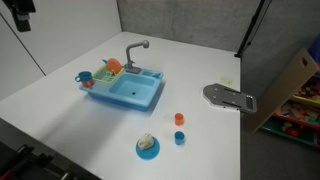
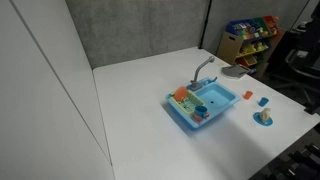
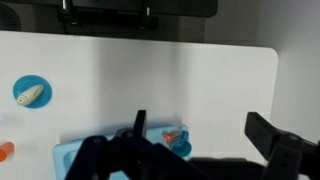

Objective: Put the blue cup in the sink.

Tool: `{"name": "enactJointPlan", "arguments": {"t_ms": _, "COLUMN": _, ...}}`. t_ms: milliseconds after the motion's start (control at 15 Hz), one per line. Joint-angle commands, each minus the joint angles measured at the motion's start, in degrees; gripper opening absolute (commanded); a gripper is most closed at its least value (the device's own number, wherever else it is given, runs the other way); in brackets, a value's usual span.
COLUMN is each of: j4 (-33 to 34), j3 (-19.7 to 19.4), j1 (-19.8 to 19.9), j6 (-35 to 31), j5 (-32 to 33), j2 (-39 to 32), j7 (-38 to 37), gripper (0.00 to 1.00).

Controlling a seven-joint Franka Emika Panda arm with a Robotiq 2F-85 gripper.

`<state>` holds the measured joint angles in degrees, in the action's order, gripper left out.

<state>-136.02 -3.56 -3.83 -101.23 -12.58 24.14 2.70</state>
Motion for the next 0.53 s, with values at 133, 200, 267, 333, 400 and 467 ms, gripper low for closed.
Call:
{"name": "enactJointPlan", "arguments": {"t_ms": 133, "j4": 0.11, "j3": 0.96, "j1": 1.11, "j6": 0.19, "j5": -0.34, "j2": -0.05, "j7": 0.35, "gripper": 1.00}}
{"name": "enactJointPlan", "arguments": {"t_ms": 200, "j4": 0.11, "j3": 0.96, "j1": 1.11, "j6": 0.18, "j5": -0.34, "j2": -0.05, "j7": 0.35, "gripper": 1.00}}
{"name": "enactJointPlan", "arguments": {"t_ms": 267, "j4": 0.40, "j3": 1.18, "j1": 1.20, "j6": -0.02, "j5": 0.11, "j2": -0.37, "j7": -0.10, "gripper": 1.00}}
{"name": "enactJointPlan", "arguments": {"t_ms": 333, "j4": 1.05, "j3": 1.53, "j1": 1.46, "j6": -0.86, "j5": 0.86, "j2": -1.14, "j7": -0.67, "gripper": 1.00}}
{"name": "enactJointPlan", "arguments": {"t_ms": 400, "j4": 1.28, "j3": 1.82, "j1": 1.75, "j6": -1.47, "j5": 1.35, "j2": -1.50, "j7": -1.12, "gripper": 1.00}}
{"name": "enactJointPlan", "arguments": {"t_ms": 467, "j4": 1.81, "j3": 2.10, "j1": 2.11, "j6": -2.28, "j5": 2.09, "j2": -2.23, "j7": -1.57, "gripper": 1.00}}
